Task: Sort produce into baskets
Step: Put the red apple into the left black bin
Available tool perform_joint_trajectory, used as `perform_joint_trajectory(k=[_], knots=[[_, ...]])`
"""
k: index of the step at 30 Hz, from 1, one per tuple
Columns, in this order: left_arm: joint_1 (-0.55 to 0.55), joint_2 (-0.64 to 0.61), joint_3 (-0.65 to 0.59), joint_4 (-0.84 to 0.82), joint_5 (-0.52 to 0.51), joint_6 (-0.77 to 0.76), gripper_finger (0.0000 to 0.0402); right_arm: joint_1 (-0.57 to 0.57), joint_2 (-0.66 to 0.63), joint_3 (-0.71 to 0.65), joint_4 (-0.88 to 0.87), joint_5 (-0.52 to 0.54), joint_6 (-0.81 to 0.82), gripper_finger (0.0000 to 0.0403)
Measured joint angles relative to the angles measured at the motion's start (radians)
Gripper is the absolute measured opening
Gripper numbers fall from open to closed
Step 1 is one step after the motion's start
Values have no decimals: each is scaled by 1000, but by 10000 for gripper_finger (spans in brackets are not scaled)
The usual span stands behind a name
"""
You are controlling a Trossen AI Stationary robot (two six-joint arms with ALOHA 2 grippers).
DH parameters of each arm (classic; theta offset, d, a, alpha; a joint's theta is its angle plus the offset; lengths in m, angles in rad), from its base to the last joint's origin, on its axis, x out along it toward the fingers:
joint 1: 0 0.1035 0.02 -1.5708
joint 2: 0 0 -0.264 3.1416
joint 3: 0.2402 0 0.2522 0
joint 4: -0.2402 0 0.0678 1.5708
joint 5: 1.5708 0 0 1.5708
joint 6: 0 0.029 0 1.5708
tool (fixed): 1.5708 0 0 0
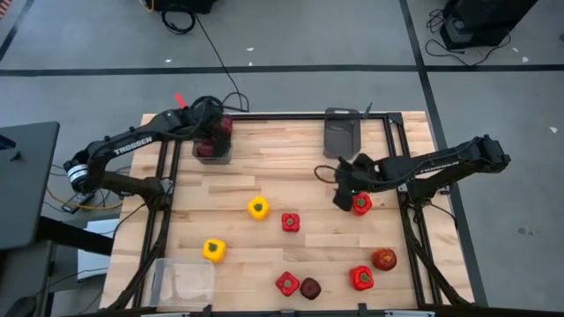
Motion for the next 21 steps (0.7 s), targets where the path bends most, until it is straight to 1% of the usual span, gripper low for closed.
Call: perform_joint_trajectory(k=[2,5,7,12,17,19,21], knots=[[-55,-13,-6,59,43,-3,393,22,-6,4,-98,-25,65,323],[-137,-17,-21,169,144,-9,393,66,-25,5,-199,-67,143,323],[-196,-12,-32,249,173,-12,393,101,-48,5,-248,-92,200,323],[-332,9,-45,423,171,-28,393,223,-107,6,-294,-144,358,323],[-442,48,-45,541,146,-3,393,380,-116,6,-293,-175,491,323],[-482,74,-45,582,123,22,393,445,-105,6,-288,-204,546,323],[-519,113,-45,633,77,51,393,506,-97,6,-265,-256,605,323]])
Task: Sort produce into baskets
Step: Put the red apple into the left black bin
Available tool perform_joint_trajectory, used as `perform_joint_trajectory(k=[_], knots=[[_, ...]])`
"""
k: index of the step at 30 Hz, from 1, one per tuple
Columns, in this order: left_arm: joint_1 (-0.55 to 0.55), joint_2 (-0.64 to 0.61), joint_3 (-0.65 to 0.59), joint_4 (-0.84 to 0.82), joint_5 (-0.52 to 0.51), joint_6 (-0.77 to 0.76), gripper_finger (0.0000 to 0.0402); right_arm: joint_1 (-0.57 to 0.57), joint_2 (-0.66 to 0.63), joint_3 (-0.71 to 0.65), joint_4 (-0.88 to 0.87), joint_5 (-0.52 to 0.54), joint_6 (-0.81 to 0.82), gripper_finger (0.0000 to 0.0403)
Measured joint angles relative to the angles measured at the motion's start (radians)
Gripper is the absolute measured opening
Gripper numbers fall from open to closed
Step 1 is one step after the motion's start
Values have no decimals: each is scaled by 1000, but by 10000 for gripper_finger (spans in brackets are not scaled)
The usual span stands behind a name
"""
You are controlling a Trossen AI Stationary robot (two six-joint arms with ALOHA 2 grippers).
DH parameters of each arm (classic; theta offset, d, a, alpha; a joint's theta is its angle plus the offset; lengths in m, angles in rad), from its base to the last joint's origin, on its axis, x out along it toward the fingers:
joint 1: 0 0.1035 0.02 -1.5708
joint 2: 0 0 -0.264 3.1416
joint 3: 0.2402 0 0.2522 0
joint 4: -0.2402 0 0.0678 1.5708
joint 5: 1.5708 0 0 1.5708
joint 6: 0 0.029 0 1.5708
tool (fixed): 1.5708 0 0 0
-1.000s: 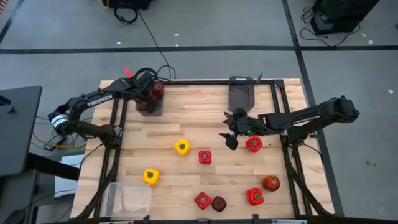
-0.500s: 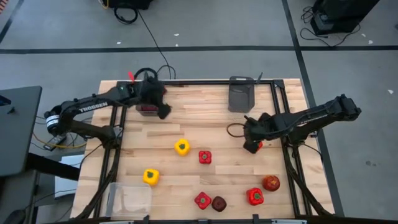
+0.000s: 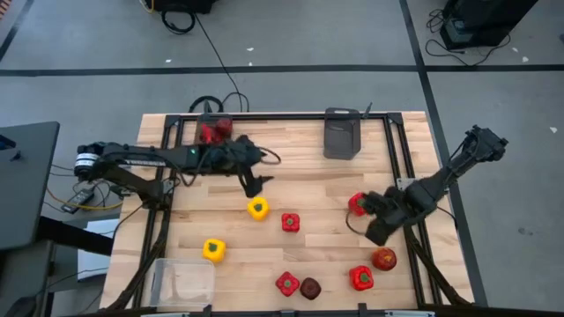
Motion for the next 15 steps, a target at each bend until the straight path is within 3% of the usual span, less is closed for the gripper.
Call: perform_joint_trajectory(k=[10,15], knots=[[-94,223,0,306,9,0,393,294,63,3,58,-84,427,323],[-111,295,2,423,17,0,393,381,98,53,45,-37,545,323]])
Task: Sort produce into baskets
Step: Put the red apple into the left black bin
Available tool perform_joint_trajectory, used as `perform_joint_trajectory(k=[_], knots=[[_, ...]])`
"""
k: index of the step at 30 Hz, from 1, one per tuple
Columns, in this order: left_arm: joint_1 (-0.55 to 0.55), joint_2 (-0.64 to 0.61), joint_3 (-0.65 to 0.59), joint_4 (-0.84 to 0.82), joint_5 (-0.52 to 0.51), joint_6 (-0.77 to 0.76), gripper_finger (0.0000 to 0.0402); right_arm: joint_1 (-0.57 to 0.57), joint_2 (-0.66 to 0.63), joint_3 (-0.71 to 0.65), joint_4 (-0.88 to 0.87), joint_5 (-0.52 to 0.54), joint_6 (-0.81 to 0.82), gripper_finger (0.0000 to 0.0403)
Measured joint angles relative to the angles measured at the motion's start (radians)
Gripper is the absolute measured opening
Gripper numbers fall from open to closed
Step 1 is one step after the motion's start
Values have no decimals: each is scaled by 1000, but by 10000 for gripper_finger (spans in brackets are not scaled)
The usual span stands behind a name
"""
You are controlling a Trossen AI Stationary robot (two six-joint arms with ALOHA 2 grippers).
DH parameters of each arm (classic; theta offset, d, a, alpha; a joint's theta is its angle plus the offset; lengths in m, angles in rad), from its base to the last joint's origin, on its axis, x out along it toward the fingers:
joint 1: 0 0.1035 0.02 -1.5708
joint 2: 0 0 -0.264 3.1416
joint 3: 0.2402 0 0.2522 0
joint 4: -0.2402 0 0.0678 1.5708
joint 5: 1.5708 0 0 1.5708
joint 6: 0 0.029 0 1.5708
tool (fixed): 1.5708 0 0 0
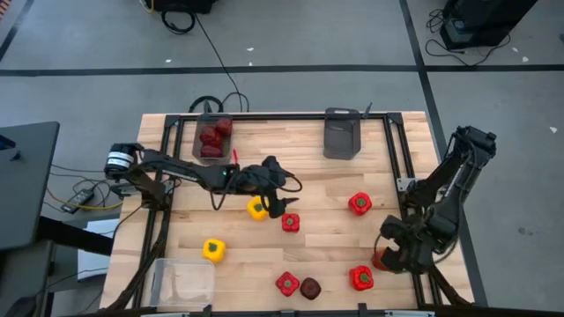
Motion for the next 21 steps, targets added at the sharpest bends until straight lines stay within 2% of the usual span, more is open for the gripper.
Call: perform_joint_trajectory(k=[3,7,11,21], knots=[[-2,19,0,13,30,0,393,33,28,25,18,23,-13,323],[-2,25,1,15,39,0,393,73,78,41,71,26,-180,323],[-2,24,1,21,41,0,393,101,130,47,62,23,-255,323],[-2,22,2,27,91,-1,393,100,208,50,78,50,-290,323]])
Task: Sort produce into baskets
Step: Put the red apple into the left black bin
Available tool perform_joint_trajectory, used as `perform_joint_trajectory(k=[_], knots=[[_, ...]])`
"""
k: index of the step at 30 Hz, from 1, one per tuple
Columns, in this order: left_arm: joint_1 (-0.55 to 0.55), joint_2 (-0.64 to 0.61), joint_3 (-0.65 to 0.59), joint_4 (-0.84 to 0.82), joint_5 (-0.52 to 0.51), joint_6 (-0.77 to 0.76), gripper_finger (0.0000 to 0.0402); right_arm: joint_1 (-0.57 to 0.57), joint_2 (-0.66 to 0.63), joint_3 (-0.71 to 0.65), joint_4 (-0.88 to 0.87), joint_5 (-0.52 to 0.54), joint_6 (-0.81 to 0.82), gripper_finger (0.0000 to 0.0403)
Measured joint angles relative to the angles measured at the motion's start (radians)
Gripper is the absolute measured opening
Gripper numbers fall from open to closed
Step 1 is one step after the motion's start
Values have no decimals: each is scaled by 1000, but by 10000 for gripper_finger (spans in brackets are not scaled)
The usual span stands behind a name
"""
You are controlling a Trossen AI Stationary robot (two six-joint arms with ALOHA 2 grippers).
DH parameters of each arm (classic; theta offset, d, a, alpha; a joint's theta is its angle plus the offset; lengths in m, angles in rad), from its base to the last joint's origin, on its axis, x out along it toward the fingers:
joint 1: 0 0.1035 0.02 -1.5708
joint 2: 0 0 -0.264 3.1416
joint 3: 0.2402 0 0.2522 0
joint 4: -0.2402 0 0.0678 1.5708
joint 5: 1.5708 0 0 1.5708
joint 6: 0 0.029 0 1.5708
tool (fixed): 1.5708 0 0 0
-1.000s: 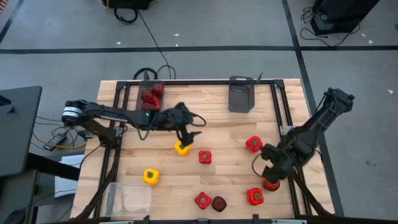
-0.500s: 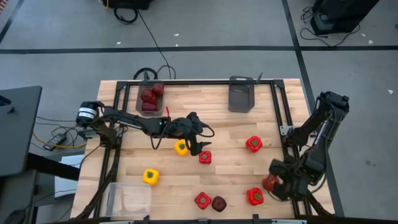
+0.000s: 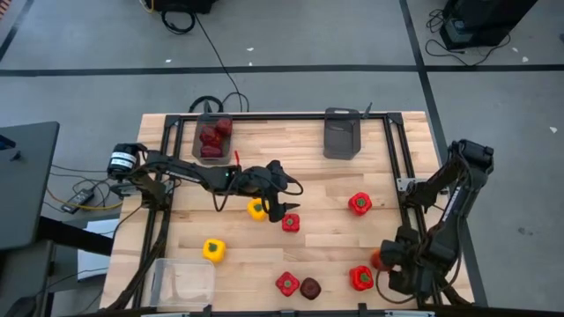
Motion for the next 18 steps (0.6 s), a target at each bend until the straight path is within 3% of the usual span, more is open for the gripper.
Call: perform_joint_trajectory(k=[11,18], knots=[[0,0,0,-6,3,0,393,-47,78,3,-9,126,-84,334],[0,0,0,-10,3,0,393,-60,79,1,-3,92,-105,323]])
